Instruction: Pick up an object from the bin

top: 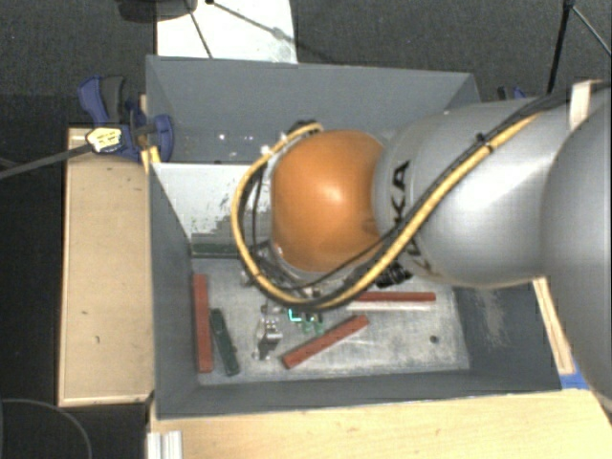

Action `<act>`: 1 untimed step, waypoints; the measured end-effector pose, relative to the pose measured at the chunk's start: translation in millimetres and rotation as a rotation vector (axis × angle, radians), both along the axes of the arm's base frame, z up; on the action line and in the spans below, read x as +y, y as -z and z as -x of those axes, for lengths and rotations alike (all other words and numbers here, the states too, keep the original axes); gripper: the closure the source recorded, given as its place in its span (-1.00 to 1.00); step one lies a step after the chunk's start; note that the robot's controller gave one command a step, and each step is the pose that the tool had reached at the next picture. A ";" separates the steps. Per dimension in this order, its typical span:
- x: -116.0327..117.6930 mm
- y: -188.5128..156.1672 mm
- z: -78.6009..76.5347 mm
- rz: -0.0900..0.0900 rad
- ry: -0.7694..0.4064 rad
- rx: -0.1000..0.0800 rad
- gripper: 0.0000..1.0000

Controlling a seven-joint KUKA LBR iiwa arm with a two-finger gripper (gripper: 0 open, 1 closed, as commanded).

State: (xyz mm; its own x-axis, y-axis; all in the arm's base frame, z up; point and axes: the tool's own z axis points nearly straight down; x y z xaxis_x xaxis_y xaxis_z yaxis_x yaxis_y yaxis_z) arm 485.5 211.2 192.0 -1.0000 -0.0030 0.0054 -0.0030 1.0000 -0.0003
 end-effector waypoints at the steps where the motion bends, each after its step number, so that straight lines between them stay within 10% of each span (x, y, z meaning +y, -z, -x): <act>1: -1.0 -3.5 -2.2 -0.002 0.006 -0.007 -1.00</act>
Offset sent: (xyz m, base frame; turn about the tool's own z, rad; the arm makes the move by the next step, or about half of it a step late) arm -0.0094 -0.1463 -0.1220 -0.2467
